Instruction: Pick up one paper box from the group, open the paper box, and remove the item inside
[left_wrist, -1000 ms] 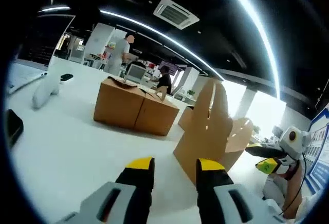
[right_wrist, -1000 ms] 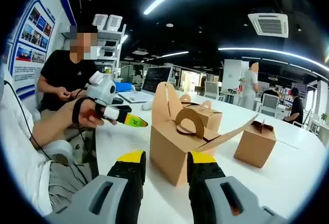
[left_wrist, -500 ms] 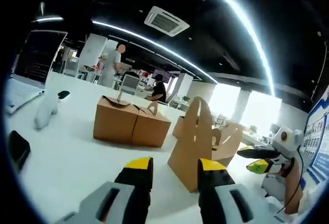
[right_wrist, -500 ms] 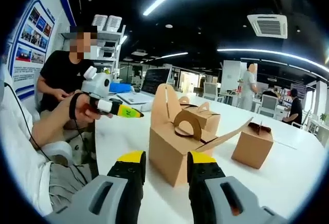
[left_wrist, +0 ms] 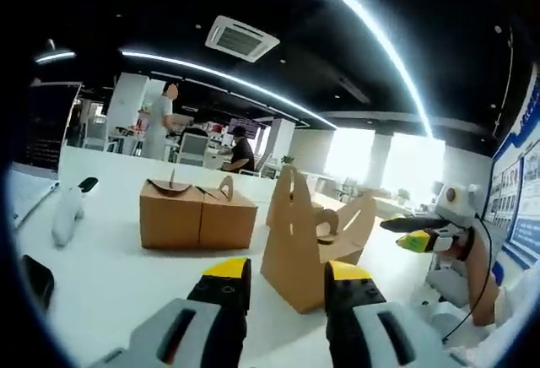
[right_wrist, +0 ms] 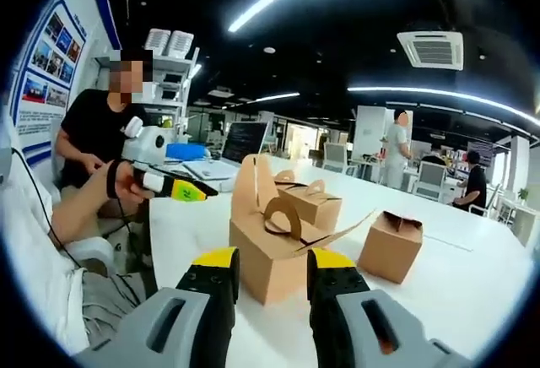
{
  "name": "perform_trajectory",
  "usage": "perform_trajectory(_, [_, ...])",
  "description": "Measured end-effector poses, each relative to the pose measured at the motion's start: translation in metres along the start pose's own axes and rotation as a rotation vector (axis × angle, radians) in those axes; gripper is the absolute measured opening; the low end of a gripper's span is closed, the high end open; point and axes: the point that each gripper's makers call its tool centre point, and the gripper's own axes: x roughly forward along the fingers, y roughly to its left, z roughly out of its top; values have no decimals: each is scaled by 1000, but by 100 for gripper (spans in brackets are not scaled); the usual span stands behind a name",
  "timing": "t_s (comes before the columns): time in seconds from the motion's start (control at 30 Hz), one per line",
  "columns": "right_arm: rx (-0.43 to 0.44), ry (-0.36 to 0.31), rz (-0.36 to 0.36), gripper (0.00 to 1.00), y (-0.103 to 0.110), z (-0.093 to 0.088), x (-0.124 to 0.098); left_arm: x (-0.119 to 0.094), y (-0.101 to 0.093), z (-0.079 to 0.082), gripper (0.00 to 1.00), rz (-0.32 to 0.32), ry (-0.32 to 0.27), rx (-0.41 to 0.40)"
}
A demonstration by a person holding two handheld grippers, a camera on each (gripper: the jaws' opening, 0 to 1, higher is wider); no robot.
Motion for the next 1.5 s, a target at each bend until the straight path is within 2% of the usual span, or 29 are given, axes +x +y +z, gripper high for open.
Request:
perform_trajectory(0.1, [3,-4,-14,33,-6,3,-6,-6,0,7,36,-2,-8,47])
perform_trajectory(0.37, [2,4,-39,33,-14,6,-15,-17,-12,20,37,-32,-31,88])
perform_trajectory(0.8, [5,3,-48,33,-15,6,-15,-20,-27,25,37,-63,-37,129])
perform_trajectory(1.5, [1,-3,-61,33,-20,9,-20,-19,-33,23,37,-70,-32,143])
